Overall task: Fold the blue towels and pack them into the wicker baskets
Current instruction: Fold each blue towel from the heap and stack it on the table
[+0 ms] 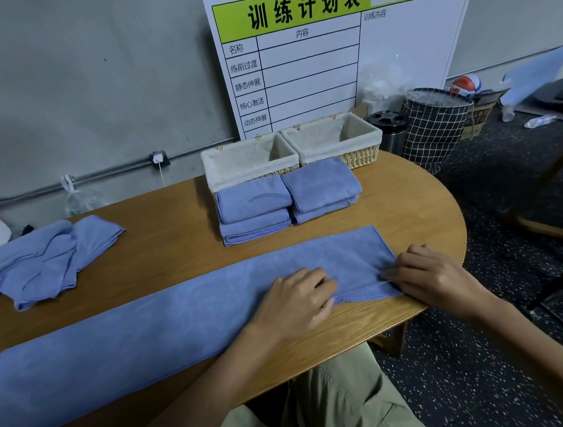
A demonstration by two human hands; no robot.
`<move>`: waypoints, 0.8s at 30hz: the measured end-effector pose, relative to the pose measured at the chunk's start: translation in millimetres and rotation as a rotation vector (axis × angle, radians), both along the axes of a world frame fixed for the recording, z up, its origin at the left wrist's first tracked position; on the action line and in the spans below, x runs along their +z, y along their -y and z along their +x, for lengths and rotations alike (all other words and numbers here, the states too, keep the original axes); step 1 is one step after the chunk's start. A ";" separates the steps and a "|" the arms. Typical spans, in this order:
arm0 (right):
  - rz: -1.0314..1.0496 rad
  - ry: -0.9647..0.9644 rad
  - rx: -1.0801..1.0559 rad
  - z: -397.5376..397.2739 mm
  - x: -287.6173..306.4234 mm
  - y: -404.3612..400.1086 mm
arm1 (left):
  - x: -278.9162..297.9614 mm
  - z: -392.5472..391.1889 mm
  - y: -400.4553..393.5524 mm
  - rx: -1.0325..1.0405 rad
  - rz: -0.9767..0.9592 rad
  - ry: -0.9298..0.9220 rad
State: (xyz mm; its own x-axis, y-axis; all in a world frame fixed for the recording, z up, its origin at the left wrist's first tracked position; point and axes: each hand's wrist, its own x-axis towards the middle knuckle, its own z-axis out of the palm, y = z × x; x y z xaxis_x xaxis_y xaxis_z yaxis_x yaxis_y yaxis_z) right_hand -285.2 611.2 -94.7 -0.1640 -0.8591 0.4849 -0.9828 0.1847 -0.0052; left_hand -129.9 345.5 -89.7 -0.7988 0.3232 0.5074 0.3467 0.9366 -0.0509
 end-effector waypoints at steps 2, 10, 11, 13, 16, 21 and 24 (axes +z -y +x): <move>-0.017 0.056 -0.037 1.2 3.3 -3.8 | 4.0 1.9 2.3 0.000 0.008 0.043; -0.025 0.623 -0.092 5.7 18.3 1.8 | 0.0 12.9 15.6 -0.060 0.003 0.060; -0.093 0.673 -0.126 0.5 21.1 9.1 | 0.1 12.6 16.7 -0.052 0.013 0.062; -0.171 0.686 -0.227 -15.0 18.4 28.9 | 0.9 9.3 15.5 -0.050 0.045 0.082; -0.065 0.620 -0.383 -38.1 4.5 59.9 | 2.9 1.3 3.9 -0.111 0.084 0.153; -0.003 0.620 -0.462 -63.6 9.1 83.3 | -0.3 -8.7 -14.8 -0.007 0.260 0.300; 0.002 0.635 -0.452 -79.9 14.1 85.6 | -3.9 -15.4 -28.3 0.015 0.158 0.265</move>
